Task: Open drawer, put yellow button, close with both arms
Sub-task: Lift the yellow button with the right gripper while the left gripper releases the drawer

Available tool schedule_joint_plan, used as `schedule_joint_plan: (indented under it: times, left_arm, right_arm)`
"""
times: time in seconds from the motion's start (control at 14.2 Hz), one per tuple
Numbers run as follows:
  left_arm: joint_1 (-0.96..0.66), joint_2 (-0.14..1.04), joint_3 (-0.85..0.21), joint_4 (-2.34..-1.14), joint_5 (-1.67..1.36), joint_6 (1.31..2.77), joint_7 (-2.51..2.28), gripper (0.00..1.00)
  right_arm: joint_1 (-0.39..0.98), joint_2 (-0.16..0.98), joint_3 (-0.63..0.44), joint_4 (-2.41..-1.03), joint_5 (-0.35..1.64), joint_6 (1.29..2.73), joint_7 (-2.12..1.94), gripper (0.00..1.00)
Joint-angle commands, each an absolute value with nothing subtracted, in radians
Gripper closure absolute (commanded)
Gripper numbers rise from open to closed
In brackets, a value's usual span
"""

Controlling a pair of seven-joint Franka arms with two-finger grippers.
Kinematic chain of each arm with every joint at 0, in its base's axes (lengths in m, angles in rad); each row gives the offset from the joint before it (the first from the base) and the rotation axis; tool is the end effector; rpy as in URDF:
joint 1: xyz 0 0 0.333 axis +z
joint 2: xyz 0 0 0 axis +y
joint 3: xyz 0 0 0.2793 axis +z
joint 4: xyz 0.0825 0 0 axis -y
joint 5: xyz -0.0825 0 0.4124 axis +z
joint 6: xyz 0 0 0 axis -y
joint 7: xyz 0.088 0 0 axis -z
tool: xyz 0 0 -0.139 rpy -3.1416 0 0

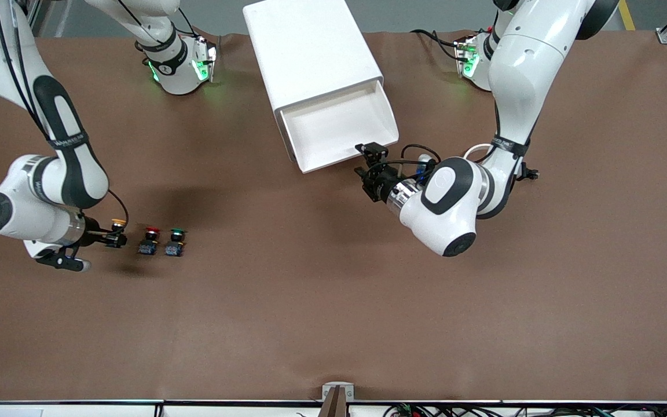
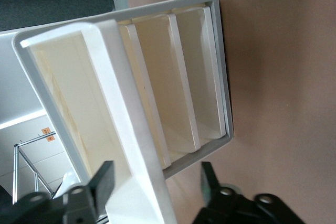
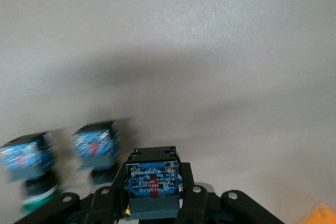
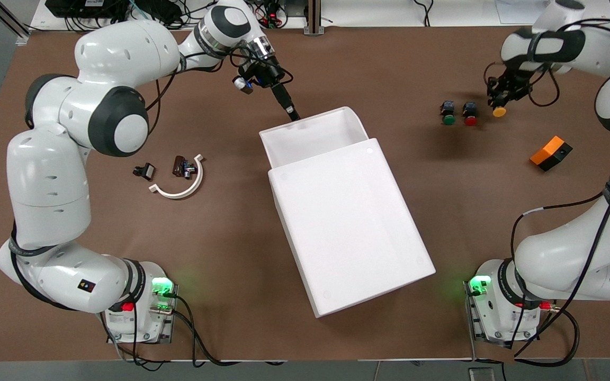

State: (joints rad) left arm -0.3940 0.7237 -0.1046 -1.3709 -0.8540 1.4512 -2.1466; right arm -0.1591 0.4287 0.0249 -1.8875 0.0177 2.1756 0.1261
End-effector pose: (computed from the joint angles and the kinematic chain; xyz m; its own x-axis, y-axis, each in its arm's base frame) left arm 0.5319 -0.4049 0.2427 -0.4141 0.8651 -0.2832 0.5341 -0.0210 -0.8451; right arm 0.6124 -0.0814 0.1838 0.9533 -0.2664 -0.1420 -0.2699 -0.9629 -0.0055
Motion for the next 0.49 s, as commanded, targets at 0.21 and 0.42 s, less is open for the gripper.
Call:
schedule_joint_plan:
  times: [0.21, 0.42]
  left_arm:
    - [-0.335, 0.719, -0.101, -1.261, -0.795, 1.448, -2.126, 0.00]
    - [-0.289, 0.658, -0.081, -1.249, -0.763, 1.443, -1.867, 0.00]
  right_arm:
    - [0.001, 0.129, 0.031, -1.917, 0.126, 1.858, 0.547, 1.00]
    - [0.125, 0.034, 0.031, -1.919, 0.133, 1.766, 0.840, 1.00]
